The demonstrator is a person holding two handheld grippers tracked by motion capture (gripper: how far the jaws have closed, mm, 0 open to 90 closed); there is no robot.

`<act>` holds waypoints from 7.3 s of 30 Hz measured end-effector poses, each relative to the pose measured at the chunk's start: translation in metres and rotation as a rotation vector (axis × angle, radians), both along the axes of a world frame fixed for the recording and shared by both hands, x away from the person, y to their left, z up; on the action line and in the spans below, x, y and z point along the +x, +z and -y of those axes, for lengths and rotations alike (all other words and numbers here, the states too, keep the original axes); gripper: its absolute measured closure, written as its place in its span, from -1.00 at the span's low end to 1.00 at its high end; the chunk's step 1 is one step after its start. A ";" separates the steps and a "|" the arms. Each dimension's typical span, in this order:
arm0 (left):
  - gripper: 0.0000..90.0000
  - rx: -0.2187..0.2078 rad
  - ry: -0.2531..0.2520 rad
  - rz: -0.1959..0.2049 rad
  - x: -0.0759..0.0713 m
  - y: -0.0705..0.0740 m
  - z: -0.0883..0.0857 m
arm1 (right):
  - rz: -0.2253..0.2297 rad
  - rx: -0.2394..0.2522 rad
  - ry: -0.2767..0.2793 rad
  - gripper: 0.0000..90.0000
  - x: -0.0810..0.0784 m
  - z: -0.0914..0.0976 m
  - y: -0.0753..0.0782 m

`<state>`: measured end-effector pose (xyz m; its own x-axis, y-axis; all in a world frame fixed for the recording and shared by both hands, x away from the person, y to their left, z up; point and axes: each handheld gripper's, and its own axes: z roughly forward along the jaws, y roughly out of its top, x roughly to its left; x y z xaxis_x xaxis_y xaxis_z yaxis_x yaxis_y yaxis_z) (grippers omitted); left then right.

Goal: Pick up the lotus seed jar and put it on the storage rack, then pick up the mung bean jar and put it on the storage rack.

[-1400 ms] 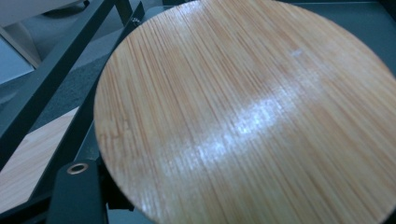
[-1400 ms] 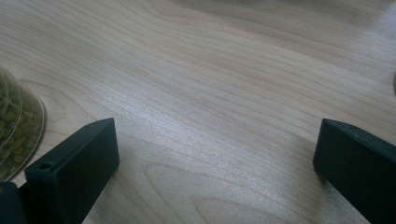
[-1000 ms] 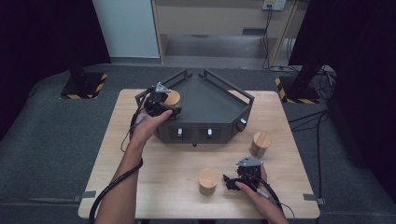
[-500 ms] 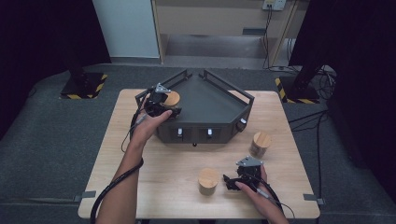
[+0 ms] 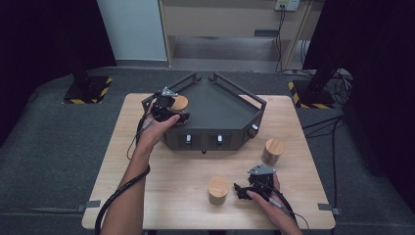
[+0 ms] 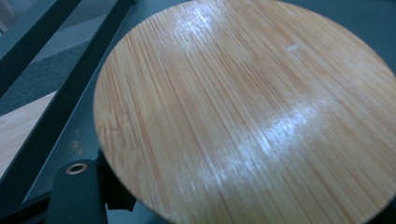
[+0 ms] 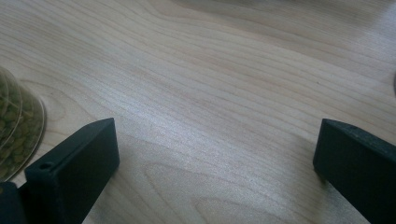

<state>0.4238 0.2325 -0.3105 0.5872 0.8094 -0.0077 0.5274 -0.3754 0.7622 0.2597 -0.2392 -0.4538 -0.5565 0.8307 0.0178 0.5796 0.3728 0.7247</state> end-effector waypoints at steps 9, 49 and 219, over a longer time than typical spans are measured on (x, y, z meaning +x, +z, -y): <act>-0.67 -0.008 0.010 0.012 -0.005 0.002 -0.001 | 0.000 0.000 0.000 -0.99 0.000 0.000 0.000; -0.86 0.035 0.025 0.054 -0.083 -0.002 -0.022 | -0.002 -0.001 0.001 -0.99 0.000 0.000 0.000; -1.00 0.067 0.143 -0.068 -0.183 -0.132 -0.046 | -0.004 0.040 0.287 -0.94 -0.044 -0.019 0.045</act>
<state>0.2410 0.2782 -0.4428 0.4662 0.8846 0.0130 0.6286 -0.3416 0.6987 0.2155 -0.2202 -0.4086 -0.7687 0.6376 0.0502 0.4574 0.4931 0.7400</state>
